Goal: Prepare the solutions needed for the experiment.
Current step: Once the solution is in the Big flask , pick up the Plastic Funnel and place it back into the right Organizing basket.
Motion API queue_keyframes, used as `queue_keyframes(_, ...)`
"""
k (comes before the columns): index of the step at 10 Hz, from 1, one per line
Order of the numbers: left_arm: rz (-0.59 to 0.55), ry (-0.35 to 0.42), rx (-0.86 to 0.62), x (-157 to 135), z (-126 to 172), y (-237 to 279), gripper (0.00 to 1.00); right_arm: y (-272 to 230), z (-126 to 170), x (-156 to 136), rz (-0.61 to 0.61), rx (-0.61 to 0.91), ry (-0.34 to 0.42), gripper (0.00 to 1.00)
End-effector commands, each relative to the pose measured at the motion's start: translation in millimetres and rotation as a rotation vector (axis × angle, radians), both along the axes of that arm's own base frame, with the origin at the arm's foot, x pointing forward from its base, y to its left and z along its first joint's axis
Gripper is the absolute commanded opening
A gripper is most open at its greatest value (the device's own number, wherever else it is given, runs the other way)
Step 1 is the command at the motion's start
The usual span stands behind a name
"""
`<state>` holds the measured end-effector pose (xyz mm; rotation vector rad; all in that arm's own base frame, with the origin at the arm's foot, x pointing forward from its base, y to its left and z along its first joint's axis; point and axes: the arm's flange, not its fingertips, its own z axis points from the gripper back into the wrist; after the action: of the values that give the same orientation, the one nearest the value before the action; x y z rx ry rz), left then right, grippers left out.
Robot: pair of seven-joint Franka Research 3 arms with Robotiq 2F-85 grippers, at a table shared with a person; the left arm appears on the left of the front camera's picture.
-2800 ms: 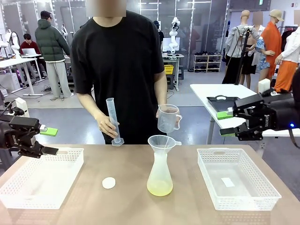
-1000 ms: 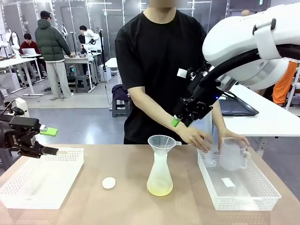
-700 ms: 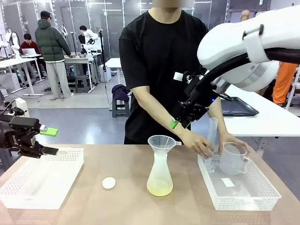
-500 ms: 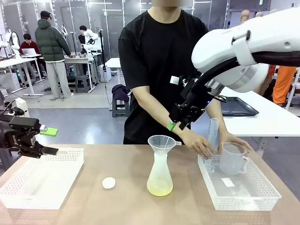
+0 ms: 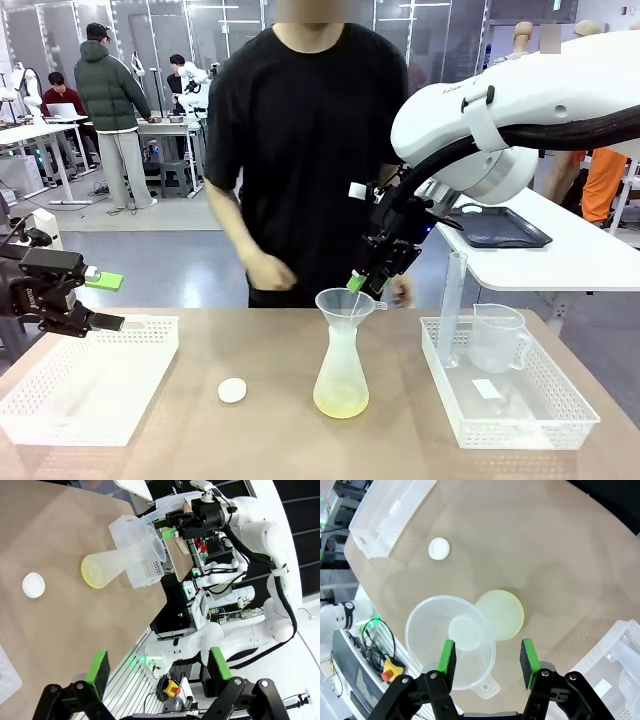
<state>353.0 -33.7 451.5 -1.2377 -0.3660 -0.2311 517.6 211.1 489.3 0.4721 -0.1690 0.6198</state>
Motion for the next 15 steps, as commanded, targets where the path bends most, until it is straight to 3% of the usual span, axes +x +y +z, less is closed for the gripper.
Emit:
queue_keyframes(1,0.004,-0.004,-0.029,0,1,-3,1.00,1,-6,10,0.053,-0.017,0.030,0.66)
queue_keyframes(6,0.004,-0.004,-0.029,0,1,-3,1.00,11,-23,24,0.079,-0.028,0.077,0.66)
queue_keyframes(10,0.004,-0.004,-0.029,0,1,-3,1.00,13,-24,29,0.091,-0.050,0.082,0.37)
queue_keyframes(13,0.004,-0.004,-0.029,0,1,-3,1.00,14,-22,28,0.091,-0.055,0.099,0.06)
queue_keyframes(15,0.004,-0.004,-0.029,0,1,-3,1.00,16,-19,25,0.099,-0.053,0.104,0.00)
